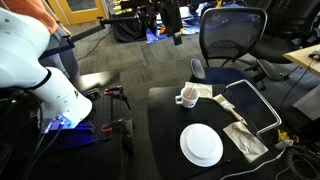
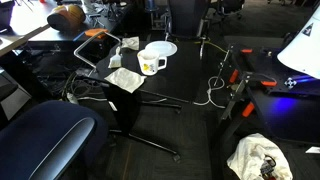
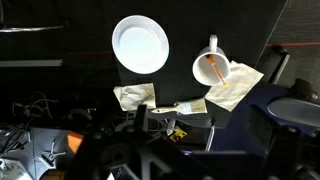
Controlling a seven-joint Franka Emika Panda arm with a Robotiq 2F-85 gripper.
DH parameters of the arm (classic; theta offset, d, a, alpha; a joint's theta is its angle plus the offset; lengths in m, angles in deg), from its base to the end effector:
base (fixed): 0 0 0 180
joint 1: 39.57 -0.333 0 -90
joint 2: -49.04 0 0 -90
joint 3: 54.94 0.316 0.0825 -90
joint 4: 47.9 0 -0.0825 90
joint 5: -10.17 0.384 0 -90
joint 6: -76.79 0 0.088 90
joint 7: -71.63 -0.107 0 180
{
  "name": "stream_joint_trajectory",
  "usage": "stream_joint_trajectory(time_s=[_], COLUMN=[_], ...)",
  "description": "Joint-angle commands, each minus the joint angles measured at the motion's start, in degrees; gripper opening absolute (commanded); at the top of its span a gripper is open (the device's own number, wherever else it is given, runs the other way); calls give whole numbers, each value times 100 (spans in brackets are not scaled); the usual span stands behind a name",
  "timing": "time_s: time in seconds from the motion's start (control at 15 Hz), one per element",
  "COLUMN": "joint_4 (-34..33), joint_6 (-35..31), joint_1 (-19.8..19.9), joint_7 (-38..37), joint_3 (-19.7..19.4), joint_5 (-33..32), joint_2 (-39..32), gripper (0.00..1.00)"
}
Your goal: Take the marker out of the cup and put it on the table
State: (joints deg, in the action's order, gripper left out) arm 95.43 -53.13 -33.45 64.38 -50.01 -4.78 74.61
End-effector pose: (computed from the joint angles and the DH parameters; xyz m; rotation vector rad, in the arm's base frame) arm 0.4252 -0.0142 0.4621 2.8812 -0.0067 0.3182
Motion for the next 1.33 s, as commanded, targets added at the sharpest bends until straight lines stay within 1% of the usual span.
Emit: stream_joint_trajectory(time_s=[0.0, 0.6, 0.73, 0.93, 1.07, 1.27], joint_4=[-9, -9, -36, -41, -46, -54], joint_6=[18, 18, -289, -963, -1533, -1999], joint_1=[-78, -78, -127, -241, -334, -593], joint_7=[-30, -30, 213, 787, 1388, 2623], joint_3=[-70, -70, -164, -357, -532, -843], joint_5=[-39, -39, -35, -5, 39, 407], joint_2=[-4, -4, -196, -526, -877, -1347], gripper=[100, 100, 100, 100, 100, 100])
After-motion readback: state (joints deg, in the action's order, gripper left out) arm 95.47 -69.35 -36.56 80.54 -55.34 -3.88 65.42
